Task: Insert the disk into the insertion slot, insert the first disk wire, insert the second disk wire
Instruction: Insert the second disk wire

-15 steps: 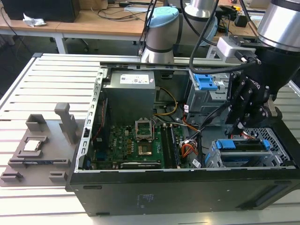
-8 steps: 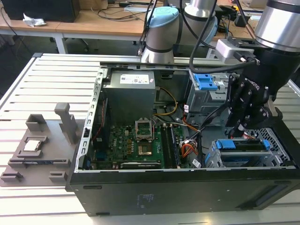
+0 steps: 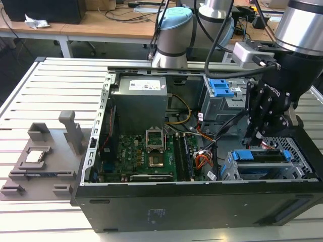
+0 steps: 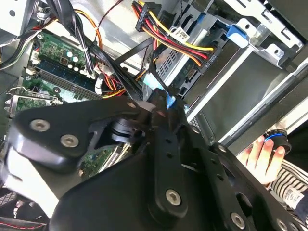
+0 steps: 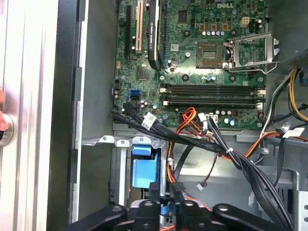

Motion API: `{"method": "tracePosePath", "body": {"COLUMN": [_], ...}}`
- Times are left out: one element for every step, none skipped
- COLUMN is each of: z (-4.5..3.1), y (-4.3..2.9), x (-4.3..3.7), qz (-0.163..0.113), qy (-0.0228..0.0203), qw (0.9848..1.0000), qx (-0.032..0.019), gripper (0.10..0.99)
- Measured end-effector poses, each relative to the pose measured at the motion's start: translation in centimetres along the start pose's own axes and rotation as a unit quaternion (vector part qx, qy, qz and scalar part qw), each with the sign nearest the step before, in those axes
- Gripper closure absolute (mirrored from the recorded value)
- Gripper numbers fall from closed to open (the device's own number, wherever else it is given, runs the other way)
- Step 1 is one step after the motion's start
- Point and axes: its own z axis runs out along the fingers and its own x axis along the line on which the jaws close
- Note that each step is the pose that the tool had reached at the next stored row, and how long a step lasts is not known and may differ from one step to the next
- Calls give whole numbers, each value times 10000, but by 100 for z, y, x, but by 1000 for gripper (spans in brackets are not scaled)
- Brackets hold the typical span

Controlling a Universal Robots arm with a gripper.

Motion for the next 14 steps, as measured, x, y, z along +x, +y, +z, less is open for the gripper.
{"method": "tracePosePath", "body": {"z": [0,0,0,0,0,0,0,3,8,13,25,35,42,48], "y": [0,0,-1,-1,-1,-1,-1,-1,0,1,2,4,-2,-20], "x": [0,0,0,0,0,0,0,23,53,86,144,194,240,273], "qz": [0,0,-1,-1,-1,-1,-1,-2,-2,-4,-8,-14,-21,-22], "qy": [0,0,0,0,0,0,0,0,-8,-40,-142,-265,-375,-415], "qw": [10000,10000,10000,10000,10000,10000,10000,10000,10000,10000,9999,9996,9993,9991], "qx": [0,0,0,0,0,0,0,0,1,2,5,9,13,11], "gripper": [929,937,937,937,937,937,937,937,937,937,937,937,937,937]}}
